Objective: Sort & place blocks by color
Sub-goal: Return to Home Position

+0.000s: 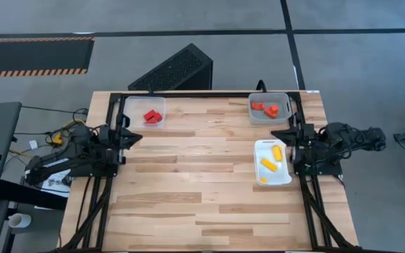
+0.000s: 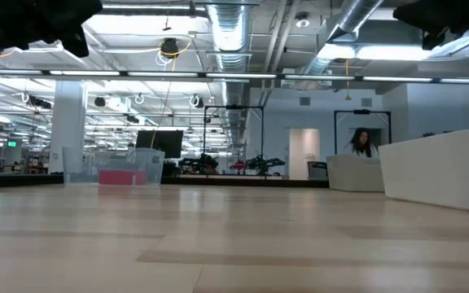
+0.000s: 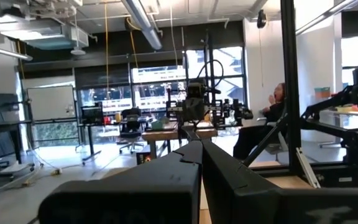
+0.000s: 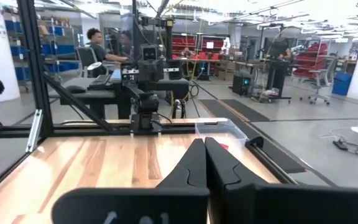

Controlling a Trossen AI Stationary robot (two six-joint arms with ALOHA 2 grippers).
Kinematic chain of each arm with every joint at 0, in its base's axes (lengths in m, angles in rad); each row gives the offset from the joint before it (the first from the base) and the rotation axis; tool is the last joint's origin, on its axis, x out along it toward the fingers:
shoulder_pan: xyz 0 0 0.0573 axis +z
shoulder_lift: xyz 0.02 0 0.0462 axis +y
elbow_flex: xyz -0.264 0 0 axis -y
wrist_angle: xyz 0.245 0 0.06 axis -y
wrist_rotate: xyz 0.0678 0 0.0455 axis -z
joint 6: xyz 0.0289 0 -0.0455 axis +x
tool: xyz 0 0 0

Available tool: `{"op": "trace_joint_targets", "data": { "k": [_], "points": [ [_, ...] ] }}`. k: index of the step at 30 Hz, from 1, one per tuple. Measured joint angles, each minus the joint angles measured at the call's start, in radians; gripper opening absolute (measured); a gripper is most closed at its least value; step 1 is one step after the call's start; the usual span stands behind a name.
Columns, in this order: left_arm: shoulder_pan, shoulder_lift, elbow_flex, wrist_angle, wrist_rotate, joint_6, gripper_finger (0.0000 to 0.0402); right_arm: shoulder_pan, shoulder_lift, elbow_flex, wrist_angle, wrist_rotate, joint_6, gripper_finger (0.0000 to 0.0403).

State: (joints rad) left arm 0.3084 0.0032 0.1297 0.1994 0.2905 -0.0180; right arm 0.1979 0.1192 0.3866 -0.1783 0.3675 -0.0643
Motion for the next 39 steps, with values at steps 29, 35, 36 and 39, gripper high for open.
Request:
{"op": "trace_joint_targets", "data": {
  "k": [29,35,36,39],
  "points": [
    [0.000,0.001,-0.119,0.129,0.079,-0.076,0.0000,-0.111,-0.118,-0.378,0.253,-0.082,0.104,0.0004],
    [0.000,0.001,-0.120,0.107,0.105,-0.073,0.0000,-0.111,-0.117,-0.378,0.249,-0.082,0.099,0.0005],
    [0.000,0.001,-0.120,0.098,0.105,-0.069,0.0000,-0.113,-0.117,-0.379,0.249,-0.081,0.086,0.0005],
    [0.000,0.001,-0.120,0.068,0.107,-0.055,0.0000,-0.123,-0.117,-0.379,0.247,-0.074,0.077,0.0008]
  ]
}}
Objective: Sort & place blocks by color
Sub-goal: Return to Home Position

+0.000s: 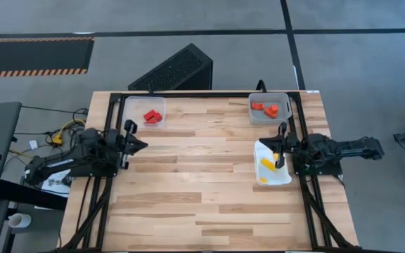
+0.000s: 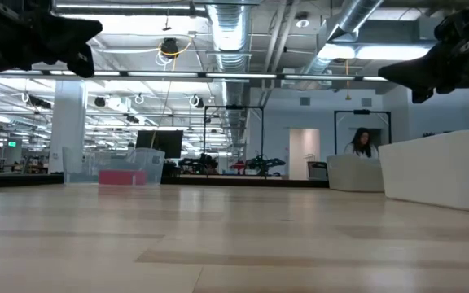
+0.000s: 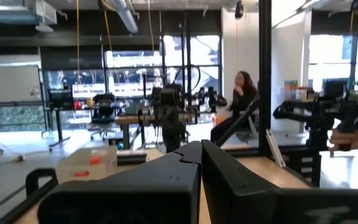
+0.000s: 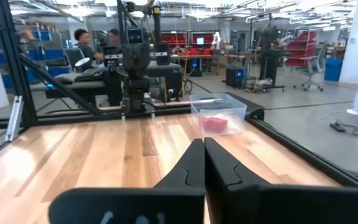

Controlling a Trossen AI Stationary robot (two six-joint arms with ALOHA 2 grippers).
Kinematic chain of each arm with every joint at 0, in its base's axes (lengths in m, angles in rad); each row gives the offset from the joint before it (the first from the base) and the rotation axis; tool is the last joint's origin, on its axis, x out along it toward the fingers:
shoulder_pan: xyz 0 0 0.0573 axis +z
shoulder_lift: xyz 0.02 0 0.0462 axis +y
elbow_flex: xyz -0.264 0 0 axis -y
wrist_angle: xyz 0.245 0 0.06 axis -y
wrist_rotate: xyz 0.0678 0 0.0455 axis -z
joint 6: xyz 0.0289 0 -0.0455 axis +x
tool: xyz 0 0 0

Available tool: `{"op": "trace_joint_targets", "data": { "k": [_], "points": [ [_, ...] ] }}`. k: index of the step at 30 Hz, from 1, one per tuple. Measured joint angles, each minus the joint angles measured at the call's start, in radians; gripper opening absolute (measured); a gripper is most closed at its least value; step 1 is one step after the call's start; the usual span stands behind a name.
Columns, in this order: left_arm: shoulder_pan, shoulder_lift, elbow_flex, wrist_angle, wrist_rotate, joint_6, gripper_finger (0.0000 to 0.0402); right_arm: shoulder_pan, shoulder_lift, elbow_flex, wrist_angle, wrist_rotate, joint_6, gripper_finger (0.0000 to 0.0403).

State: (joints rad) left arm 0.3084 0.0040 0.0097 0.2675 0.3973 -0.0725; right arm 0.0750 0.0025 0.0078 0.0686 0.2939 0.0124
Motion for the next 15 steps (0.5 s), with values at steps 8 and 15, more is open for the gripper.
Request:
{"op": "trace_joint_targets", "data": {
  "k": [8,15],
  "points": [
    [0.000,0.000,-0.002,-0.104,0.003,0.048,0.0000,-0.007,0.000,-0.001,-0.005,0.000,-0.012,0.0028],
    [0.000,0.000,-0.002,-0.095,0.039,0.026,0.0000,-0.007,0.000,-0.002,-0.007,0.001,-0.012,0.0035]
  ]
}}
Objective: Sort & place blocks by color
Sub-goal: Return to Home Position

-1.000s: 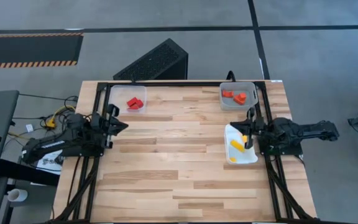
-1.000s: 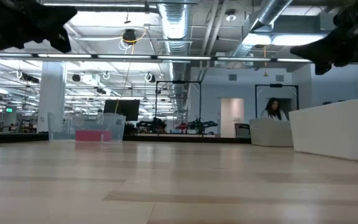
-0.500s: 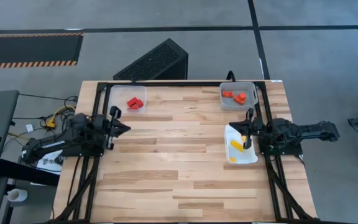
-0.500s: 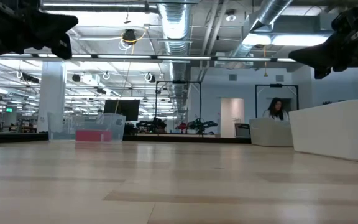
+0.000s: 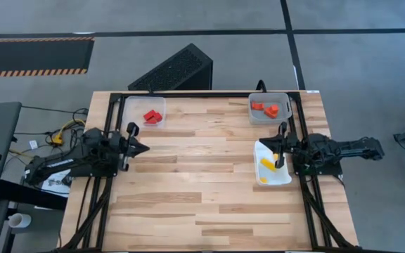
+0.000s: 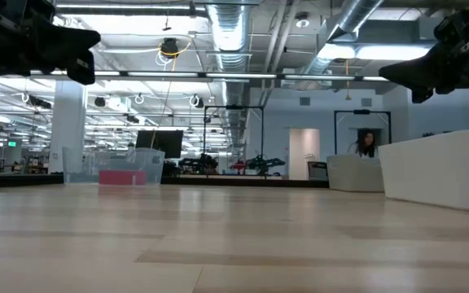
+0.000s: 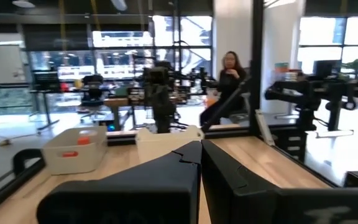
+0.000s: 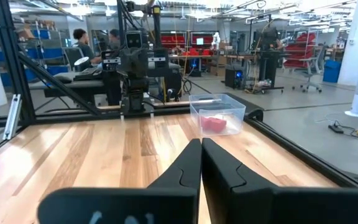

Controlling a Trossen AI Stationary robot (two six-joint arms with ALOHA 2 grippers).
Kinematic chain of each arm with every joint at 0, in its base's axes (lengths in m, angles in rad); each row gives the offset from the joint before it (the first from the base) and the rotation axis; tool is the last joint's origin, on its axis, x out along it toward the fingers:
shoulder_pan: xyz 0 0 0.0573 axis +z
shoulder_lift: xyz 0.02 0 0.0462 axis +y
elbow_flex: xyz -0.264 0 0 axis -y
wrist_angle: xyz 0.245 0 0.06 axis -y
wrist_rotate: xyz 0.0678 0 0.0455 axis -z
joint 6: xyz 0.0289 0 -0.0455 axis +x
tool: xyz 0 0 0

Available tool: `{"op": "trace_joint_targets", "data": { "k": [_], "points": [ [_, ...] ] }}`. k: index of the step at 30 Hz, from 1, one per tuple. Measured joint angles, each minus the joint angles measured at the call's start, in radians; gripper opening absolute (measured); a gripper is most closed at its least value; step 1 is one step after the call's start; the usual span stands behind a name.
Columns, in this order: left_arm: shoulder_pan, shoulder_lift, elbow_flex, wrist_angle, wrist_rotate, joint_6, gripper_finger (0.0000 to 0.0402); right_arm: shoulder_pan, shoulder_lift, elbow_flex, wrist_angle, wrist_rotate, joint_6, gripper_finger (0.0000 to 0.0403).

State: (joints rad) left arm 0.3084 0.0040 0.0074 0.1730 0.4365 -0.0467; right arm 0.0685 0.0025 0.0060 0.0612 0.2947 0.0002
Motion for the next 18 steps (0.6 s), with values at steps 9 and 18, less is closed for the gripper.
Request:
{"op": "trace_joint_targets", "data": {
  "k": [9,18],
  "points": [
    [0.000,0.000,-0.001,-0.040,0.030,0.020,0.0000,0.000,0.000,0.000,0.000,0.001,0.000,0.0031],
    [0.000,0.000,-0.001,-0.060,0.062,0.037,0.0000,0.000,0.000,-0.001,0.000,0.002,0.000,0.0031]
  ]
}}
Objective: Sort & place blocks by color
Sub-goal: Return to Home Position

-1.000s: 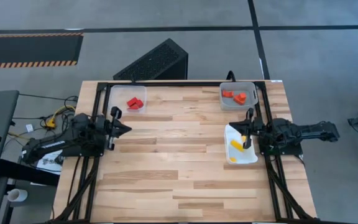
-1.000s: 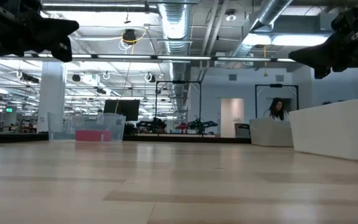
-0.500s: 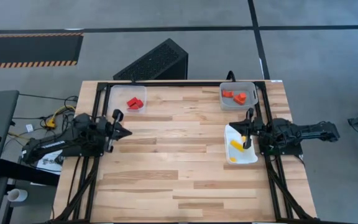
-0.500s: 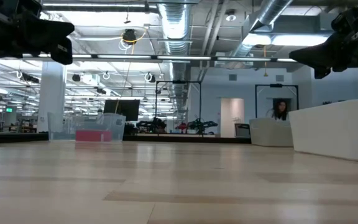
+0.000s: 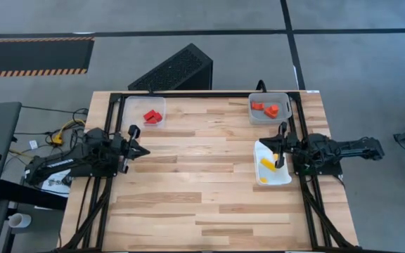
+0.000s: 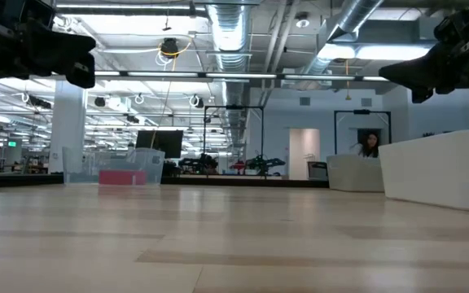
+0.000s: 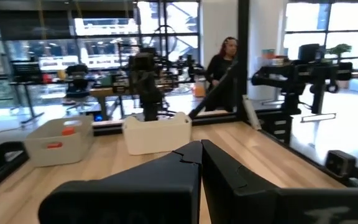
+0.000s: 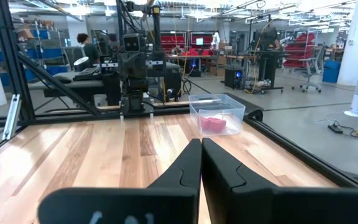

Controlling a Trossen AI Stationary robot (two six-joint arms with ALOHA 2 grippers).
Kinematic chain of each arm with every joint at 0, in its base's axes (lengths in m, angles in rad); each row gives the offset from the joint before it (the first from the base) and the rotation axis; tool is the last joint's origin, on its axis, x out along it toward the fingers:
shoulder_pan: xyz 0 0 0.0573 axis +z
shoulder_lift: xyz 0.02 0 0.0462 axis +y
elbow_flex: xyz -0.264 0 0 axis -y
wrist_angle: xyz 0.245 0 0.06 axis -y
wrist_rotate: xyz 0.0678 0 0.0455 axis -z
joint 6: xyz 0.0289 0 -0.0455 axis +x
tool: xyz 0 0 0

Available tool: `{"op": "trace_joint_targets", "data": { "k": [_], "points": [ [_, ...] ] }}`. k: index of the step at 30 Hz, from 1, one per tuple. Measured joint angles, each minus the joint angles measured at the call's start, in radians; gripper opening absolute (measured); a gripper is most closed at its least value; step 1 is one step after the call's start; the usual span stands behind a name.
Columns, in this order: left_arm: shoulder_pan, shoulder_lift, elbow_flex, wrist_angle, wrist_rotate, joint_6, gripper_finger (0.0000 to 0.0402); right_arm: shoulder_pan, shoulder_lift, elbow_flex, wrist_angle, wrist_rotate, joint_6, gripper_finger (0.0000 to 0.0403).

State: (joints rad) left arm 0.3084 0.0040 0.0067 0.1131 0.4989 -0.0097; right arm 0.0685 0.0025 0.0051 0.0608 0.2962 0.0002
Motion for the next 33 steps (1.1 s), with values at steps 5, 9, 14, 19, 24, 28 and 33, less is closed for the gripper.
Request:
{"op": "trace_joint_targets", "data": {
  "k": [5,9,14,19,24,28,33],
  "points": [
    [0.000,0.000,0.000,-0.019,0.040,0.005,0.0000,0.000,0.000,-0.001,0.000,0.000,0.000,0.0033],
    [0.000,-0.003,0.000,-0.005,0.054,-0.018,0.0000,0.000,0.000,-0.001,0.000,0.000,0.000,0.0032],
    [0.000,-0.002,0.000,-0.019,0.073,-0.084,0.0000,0.000,0.000,-0.001,0.000,0.000,0.000,0.0032],
    [0.000,0.023,0.000,-0.019,0.072,-0.142,0.0000,0.000,0.000,-0.001,0.000,0.000,0.000,0.0033],
    [0.000,0.031,0.000,-0.018,0.069,-0.186,0.0000,0.000,0.000,-0.001,0.000,0.000,0.000,0.0031],
    [0.000,0.031,0.000,-0.018,0.063,-0.176,0.0000,0.000,0.000,-0.001,0.000,0.000,0.000,0.0032],
    [0.000,0.031,0.000,-0.018,0.062,-0.172,0.0000,0.000,0.000,-0.001,0.000,0.000,0.000,0.0033]
  ]
}}
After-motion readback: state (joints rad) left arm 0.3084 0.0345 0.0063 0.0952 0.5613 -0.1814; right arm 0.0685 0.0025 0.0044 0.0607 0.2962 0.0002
